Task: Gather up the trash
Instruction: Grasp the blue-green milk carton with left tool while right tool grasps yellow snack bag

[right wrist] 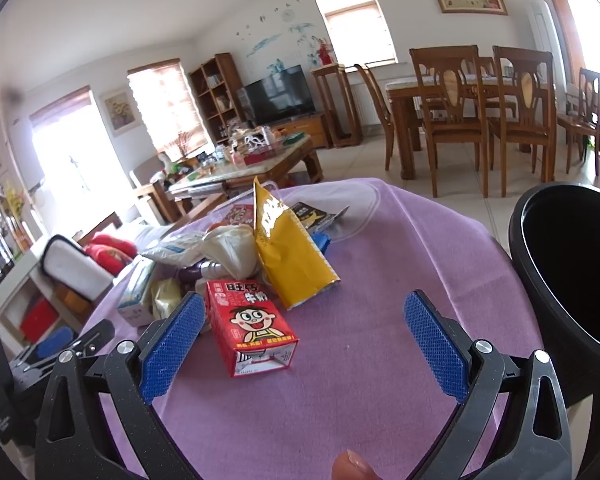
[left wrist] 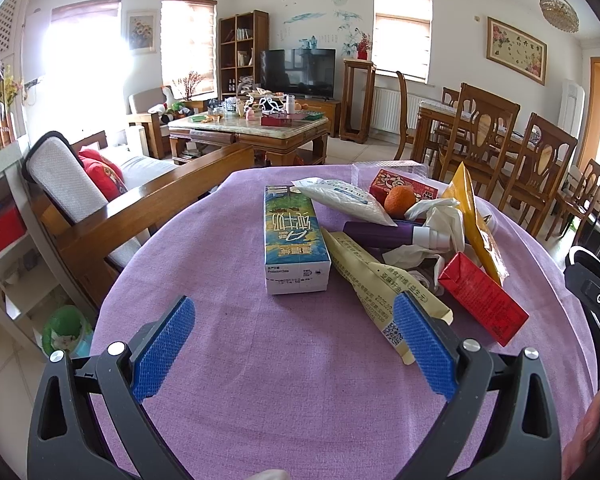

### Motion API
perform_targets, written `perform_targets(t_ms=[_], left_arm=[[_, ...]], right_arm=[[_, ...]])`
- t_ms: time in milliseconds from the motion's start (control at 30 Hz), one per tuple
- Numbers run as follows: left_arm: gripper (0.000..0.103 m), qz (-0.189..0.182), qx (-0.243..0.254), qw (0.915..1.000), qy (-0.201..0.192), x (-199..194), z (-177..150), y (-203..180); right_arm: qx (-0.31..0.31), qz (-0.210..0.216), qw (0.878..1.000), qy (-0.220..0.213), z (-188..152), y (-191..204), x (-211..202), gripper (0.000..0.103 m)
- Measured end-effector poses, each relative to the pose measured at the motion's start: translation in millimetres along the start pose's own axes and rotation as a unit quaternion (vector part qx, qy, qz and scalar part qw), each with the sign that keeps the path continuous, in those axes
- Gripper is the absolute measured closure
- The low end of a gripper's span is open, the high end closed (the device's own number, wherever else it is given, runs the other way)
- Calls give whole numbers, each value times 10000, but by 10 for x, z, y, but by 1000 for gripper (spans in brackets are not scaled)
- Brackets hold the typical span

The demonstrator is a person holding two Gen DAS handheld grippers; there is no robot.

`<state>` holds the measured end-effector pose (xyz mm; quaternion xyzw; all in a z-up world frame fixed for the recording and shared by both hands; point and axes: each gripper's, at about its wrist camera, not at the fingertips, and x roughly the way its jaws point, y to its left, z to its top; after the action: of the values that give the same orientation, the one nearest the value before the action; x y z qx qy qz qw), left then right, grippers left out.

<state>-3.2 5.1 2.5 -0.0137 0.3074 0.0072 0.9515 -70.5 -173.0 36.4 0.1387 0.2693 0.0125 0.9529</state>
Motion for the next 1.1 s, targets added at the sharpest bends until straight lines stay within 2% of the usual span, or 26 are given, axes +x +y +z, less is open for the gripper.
perform_targets(t_ms=[100,167,233,300,400,500,600,667,700,733,767,833,867,900,967,1100], left_arm=[[5,-83,-141,9999,-5,6,-3,35],[5,-426,-233,9987,143,46,8,104],[5,-717,-165,9964,420,149,59,193],[5,-777,-147,9944,701,286,164,314],[5,-1244,-324,9862,1047,518,355,463],[5,-1214,-316,9852,1171,745,520,456],[5,-1253,-343,9819,1379,956,585,426],[5,-1352,-395,9787,1493,1070,604,386],[6,-1330,-383,9784,1536,1083,588,411],[6,-1293,-338,9787,1558,1112,584,388],[8,-1276,-308,9787,1577,1133,577,372],[24,-1343,-369,9759,1679,1177,566,388],[39,-1443,-445,9725,1772,1212,546,407],[42,-1495,-510,9703,1832,1235,532,425],[44,-1467,-528,9719,1763,1220,532,470],[53,-1521,-684,9727,1612,1084,518,562]], right_arm=[[17,42,10000,41,-11,13,10,5],[24,349,9991,221,7,-4,85,5],[-241,778,9960,378,89,6,166,5],[-705,768,9928,588,300,47,259,5],[-1153,961,9842,939,580,111,466,5],[-1440,1082,9754,1269,746,241,809,5],[-1509,1111,9687,1626,751,341,1162,13],[-1554,1084,9635,1893,736,358,1382,29],[-1578,1009,9611,2032,702,367,1488,33],[-1564,972,9580,2198,648,393,1582,42],[-1520,1006,9564,2283,603,405,1649,44],[-1472,1035,9596,2162,574,431,1664,45],[-1461,1052,9602,2134,565,454,1653,51],[-1421,1098,9608,2114,559,472,1636,55],[-1292,1179,9612,2134,557,469,1613,66],[-1185,1220,9622,2125,564,325,1519,68]])
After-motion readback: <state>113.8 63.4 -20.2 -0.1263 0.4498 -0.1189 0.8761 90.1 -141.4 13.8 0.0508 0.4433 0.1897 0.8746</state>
